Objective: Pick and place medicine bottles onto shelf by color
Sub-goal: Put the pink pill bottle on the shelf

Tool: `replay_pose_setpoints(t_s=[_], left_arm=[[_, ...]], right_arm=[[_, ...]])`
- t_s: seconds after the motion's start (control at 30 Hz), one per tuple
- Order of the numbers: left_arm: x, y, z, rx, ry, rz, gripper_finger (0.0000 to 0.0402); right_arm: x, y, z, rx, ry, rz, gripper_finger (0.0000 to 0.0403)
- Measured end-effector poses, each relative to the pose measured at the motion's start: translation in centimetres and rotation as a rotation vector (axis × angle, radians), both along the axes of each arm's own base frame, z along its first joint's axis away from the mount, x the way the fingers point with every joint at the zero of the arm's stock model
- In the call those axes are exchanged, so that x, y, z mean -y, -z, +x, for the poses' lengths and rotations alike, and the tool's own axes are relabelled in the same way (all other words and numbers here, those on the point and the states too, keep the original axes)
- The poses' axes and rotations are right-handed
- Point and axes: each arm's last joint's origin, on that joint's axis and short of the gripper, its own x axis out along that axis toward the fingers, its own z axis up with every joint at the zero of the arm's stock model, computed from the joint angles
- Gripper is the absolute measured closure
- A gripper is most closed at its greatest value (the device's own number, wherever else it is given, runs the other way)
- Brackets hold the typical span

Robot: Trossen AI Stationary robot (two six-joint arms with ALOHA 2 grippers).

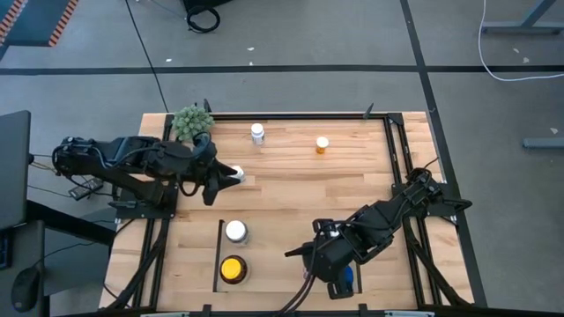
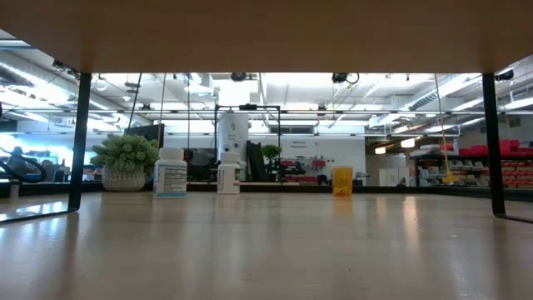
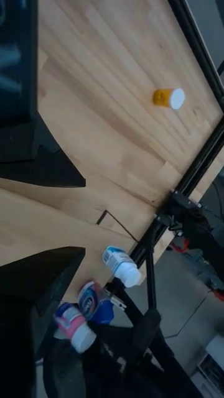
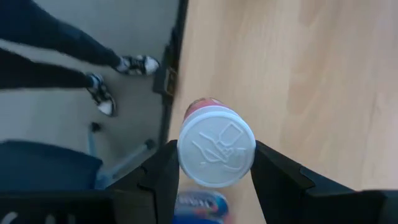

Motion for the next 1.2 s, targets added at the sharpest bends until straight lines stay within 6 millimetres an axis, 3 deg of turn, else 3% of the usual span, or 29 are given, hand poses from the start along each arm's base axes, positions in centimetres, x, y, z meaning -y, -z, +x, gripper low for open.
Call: replay_pose_setpoints(t_s=[0.3, 0.7, 0.9, 1.1, 1.2], left_arm=[[0.0, -0.5, 0.0, 0.048, 0.015, 0.015, 0.0230], [0.1, -4.9, -2.0, 0.440, 0.107, 0.098, 0.0230], [0.4, -6.9, -3.3, 0.616, 0.142, 0.158, 0.0230], [0.4, -7.1, -3.6, 0.630, 0.147, 0.186, 0.0230], [0.4, -7.0, -3.6, 0.625, 0.148, 0.189, 0.0230]], right_arm=[[0.4, -0.4, 1.0, 0.076, 0.013, 0.027, 0.0224], [0.2, -0.8, 1.8, 0.168, -0.021, 0.043, 0.0224], [1.2, -1.2, 2.6, 0.205, -0.019, 0.055, 0.0224], [2.6, -1.2, 3.4, 0.200, -0.038, 0.062, 0.0224], [3.4, -0.6, 2.9, 0.118, -0.064, 0.002, 0.0224]])
